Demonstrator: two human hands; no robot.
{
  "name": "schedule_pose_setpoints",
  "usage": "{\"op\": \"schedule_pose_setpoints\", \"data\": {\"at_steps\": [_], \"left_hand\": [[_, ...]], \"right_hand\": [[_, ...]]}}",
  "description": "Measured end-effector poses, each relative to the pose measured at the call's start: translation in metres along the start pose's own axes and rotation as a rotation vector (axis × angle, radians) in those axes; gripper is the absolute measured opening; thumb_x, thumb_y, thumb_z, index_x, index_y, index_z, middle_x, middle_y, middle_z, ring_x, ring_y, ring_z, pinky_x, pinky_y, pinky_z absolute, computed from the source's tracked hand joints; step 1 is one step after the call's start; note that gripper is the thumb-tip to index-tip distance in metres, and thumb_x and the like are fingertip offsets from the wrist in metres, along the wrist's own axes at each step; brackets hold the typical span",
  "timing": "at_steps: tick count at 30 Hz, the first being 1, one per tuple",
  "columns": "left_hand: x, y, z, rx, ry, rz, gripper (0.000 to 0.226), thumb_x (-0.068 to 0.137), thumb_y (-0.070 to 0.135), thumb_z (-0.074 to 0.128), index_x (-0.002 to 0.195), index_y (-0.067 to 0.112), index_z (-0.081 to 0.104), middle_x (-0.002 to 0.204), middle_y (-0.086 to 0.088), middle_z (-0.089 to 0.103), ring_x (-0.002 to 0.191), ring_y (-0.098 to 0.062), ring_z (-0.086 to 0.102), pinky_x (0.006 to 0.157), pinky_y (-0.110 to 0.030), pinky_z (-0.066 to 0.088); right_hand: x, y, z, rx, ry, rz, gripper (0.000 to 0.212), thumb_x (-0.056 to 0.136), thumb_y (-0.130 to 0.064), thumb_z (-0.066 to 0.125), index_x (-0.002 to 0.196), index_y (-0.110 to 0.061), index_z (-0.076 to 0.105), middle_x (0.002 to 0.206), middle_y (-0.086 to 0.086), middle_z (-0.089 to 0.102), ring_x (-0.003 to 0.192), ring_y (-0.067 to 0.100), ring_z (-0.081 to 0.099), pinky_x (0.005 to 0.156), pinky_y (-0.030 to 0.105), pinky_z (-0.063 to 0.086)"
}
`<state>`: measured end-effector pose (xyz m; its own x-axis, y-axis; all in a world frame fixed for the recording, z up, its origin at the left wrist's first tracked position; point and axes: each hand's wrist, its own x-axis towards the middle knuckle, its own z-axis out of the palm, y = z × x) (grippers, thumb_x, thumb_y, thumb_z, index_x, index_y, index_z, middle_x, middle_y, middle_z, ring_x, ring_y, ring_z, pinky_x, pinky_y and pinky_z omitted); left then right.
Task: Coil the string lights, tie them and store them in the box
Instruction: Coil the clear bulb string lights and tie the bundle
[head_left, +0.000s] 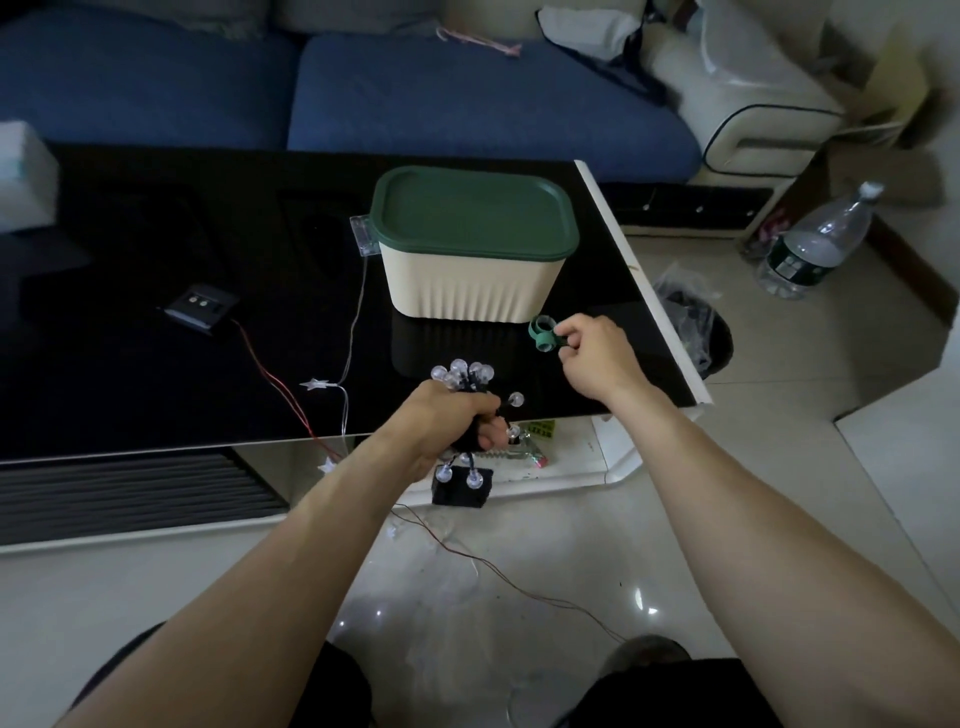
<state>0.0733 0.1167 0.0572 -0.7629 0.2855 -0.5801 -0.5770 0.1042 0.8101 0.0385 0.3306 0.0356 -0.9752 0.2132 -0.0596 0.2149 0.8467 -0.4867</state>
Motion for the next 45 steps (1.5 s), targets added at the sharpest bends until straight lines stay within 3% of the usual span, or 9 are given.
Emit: {"op": "schedule_pose_setpoints", "data": {"at_steps": [7, 14, 17, 22, 25, 30, 34, 41, 45], "left_hand": [[0.002, 0.004, -0.001, -0.053, 0.004, 0.004, 0.012, 0.094, 0.005, 0.059, 0.083, -0.002, 0.059, 0.071, -0.019, 0.065, 0.058, -0.022, 0.059, 0.056, -0.027, 0.051], [0.000, 0.003, -0.007, -0.019, 0.002, 0.025, 0.013, 0.094, 0.005, 0.058, 0.084, -0.001, 0.059, 0.074, -0.021, 0.066, 0.059, -0.023, 0.060, 0.058, -0.026, 0.052], [-0.002, 0.001, -0.007, 0.013, 0.001, 0.026, 0.012, 0.095, 0.005, 0.057, 0.084, -0.001, 0.059, 0.072, -0.020, 0.066, 0.058, -0.022, 0.061, 0.058, -0.025, 0.053], [-0.003, -0.002, -0.006, 0.054, 0.025, 0.033, 0.013, 0.095, 0.006, 0.058, 0.088, -0.005, 0.062, 0.076, -0.020, 0.069, 0.061, -0.022, 0.062, 0.061, -0.026, 0.055], [-0.003, 0.000, -0.006, 0.024, 0.040, 0.030, 0.015, 0.095, 0.007, 0.058, 0.090, -0.006, 0.063, 0.077, -0.021, 0.069, 0.059, -0.021, 0.063, 0.059, -0.025, 0.054], [0.000, 0.001, -0.007, -0.016, 0.055, 0.020, 0.015, 0.095, 0.006, 0.057, 0.083, -0.001, 0.059, 0.076, -0.020, 0.067, 0.054, -0.018, 0.060, 0.056, -0.024, 0.052], [0.001, -0.001, -0.008, -0.056, 0.041, -0.017, 0.016, 0.094, 0.004, 0.057, 0.079, 0.000, 0.057, 0.074, -0.021, 0.065, 0.059, -0.023, 0.058, 0.059, -0.028, 0.050], [0.004, -0.003, -0.005, -0.029, 0.100, 0.050, 0.018, 0.093, 0.003, 0.056, 0.077, -0.001, 0.062, 0.068, -0.016, 0.069, 0.060, -0.022, 0.063, 0.066, -0.029, 0.054], [0.006, -0.008, -0.003, -0.025, 0.119, 0.089, 0.025, 0.095, 0.008, 0.059, 0.073, 0.000, 0.066, 0.065, -0.013, 0.069, 0.061, -0.021, 0.063, 0.076, -0.033, 0.054]], "right_hand": [[0.024, 0.001, 0.019, -0.024, 0.026, -0.016, 0.022, 0.089, -0.020, 0.074, 0.110, -0.015, 0.070, 0.116, 0.010, 0.057, 0.100, 0.026, 0.061, 0.088, 0.036, 0.051], [0.012, 0.000, 0.022, -0.071, 0.013, -0.124, 0.009, 0.094, -0.017, 0.066, 0.086, -0.015, 0.062, 0.102, 0.001, 0.054, 0.094, 0.019, 0.055, 0.076, 0.031, 0.042], [0.006, 0.008, 0.021, -0.044, 0.066, -0.116, 0.004, 0.094, -0.016, 0.066, 0.094, -0.014, 0.062, 0.105, 0.003, 0.057, 0.095, 0.020, 0.057, 0.076, 0.029, 0.042], [0.009, 0.008, 0.030, -0.060, -0.042, -0.128, 0.035, 0.092, -0.012, 0.065, 0.127, -0.017, 0.061, 0.126, 0.008, 0.052, 0.107, 0.021, 0.056, 0.094, 0.039, 0.050], [0.015, 0.005, 0.036, -0.138, -0.088, -0.148, 0.029, 0.092, -0.012, 0.067, 0.121, -0.013, 0.067, 0.130, 0.013, 0.053, 0.114, 0.029, 0.058, 0.097, 0.037, 0.048], [0.008, 0.008, 0.035, -0.104, -0.035, -0.142, 0.013, 0.091, -0.018, 0.072, 0.102, -0.013, 0.071, 0.109, 0.005, 0.066, 0.095, 0.019, 0.064, 0.078, 0.027, 0.047], [0.003, 0.012, 0.028, 0.097, 0.014, -0.018, 0.022, 0.081, -0.022, 0.082, 0.087, -0.020, 0.060, 0.080, -0.008, 0.063, 0.076, 0.008, 0.063, 0.073, 0.024, 0.052], [-0.038, -0.012, 0.004, 0.748, -0.120, 0.078, 0.024, 0.084, -0.001, 0.077, 0.101, -0.013, 0.064, 0.099, 0.019, 0.072, 0.080, 0.026, 0.075, 0.075, 0.039, 0.063], [-0.080, -0.032, -0.008, 0.858, -0.234, -0.022, 0.017, 0.089, 0.000, 0.070, 0.105, -0.007, 0.071, 0.089, 0.014, 0.075, 0.078, 0.027, 0.074, 0.074, 0.037, 0.062]]}}
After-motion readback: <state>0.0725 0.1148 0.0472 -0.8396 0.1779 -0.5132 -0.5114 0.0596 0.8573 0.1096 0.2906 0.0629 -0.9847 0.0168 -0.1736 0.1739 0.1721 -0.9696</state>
